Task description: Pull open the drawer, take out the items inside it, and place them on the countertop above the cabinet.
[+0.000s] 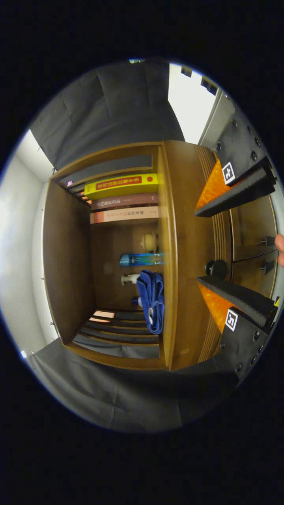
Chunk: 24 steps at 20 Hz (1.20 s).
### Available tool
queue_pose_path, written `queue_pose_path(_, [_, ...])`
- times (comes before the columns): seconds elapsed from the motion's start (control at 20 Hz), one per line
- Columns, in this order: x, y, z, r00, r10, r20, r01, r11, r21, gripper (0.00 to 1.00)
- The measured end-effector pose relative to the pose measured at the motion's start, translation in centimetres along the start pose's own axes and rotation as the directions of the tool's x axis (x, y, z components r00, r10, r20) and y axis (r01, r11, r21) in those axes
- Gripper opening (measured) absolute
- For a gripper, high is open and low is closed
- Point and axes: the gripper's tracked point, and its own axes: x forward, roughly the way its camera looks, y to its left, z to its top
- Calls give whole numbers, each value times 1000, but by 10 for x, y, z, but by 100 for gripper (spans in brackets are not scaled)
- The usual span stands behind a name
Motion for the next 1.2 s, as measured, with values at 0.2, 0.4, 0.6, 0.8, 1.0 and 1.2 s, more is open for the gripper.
queue_pose_path(0.2, [20,18,-35,998,29,-62,-29,1000,9,99])
queue_pose_path(0.4, [24,34,-40,996,57,-74,-55,998,28,91])
queue_pose_path(0.6, [33,22,-41,996,10,-92,-3,997,80,85])
queue_pose_path(0.8, [53,37,-51,993,53,-103,-46,997,61,74])
queue_pose_path(1.0, [57,35,-49,994,51,-98,-48,999,23,54])
queue_pose_path(1.2, [60,33,-49,993,33,-117,-31,999,18,45])
